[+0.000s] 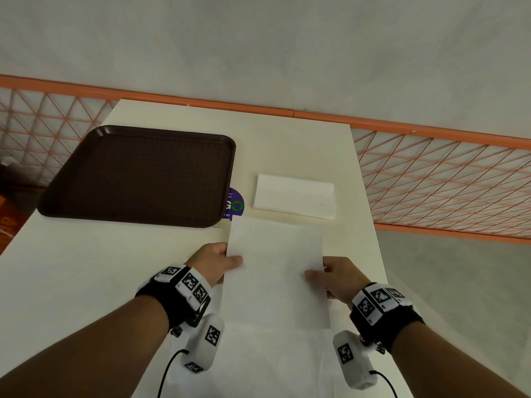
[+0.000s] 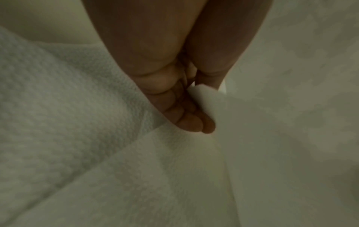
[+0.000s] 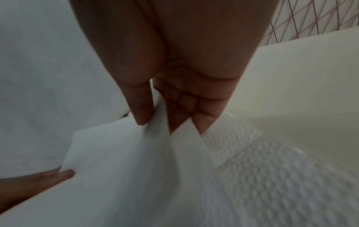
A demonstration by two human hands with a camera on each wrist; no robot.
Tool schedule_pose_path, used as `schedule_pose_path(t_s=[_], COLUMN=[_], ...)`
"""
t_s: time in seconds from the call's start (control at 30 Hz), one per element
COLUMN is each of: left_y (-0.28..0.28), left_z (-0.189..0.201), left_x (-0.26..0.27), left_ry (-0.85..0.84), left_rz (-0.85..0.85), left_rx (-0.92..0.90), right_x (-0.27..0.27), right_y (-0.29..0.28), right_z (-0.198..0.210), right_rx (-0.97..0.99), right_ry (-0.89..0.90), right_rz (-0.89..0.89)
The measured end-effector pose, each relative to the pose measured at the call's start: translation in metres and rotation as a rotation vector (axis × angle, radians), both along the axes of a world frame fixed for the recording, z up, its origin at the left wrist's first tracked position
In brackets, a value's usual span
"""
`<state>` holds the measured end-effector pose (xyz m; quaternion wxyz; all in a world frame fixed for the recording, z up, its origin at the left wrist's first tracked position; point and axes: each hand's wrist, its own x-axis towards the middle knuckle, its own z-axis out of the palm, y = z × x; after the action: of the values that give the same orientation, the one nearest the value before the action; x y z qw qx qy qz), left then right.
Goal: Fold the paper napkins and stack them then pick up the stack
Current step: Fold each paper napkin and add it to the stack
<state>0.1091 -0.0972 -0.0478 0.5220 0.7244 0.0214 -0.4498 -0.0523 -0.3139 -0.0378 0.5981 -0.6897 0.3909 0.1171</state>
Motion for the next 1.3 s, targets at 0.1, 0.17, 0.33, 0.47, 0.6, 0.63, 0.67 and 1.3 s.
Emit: schedule_pose_path(t_s=[0.1,0.17,0.33,0.47,0.6,0.63,0.67,1.3], left_y=[-0.002,-0.003,-0.003,-0.001,0.000,0.000,0.000,-0.010], left_z=[-0.001,0.000,0.004,0.001,0.002,0.002,0.002,0.000], left_x=[0.000,0.000,0.004,0.009,0.011,0.012,0.012,0.013], left_ry=[0.043,0.052,0.012,-0.006,0.026,0.028,0.023,-0.286], left_rz=[0.006,-0.013,-0.050,-0.034,-0.011,-0.005,-0.001,-0.213], left_rx=[-0.038,-0.029,0.011,0.036,-0.054,-0.077,-0.091,0.147], right_x=[0.004,0.007,0.010,0.011,0.010,0.011,0.010,0.010], right_y=[-0.004,-0.005,-0.007,-0.009,-0.011,-0.012,-0.013,-0.025], right_z=[0.003,0.005,0.006,0.001,-0.002,-0.002,-0.002,-0.009], right_rx=[-0.002,0.034,0.091,0.111,0.150,0.156,0.162,0.179], right_ry=[-0.042,-0.060,-0.070,-0.052,-0.058,-0.067,-0.078,-0.024], right_rz=[-0.094,-0.143,-0.176,-0.207,-0.230,-0.239,-0.250,-0.213])
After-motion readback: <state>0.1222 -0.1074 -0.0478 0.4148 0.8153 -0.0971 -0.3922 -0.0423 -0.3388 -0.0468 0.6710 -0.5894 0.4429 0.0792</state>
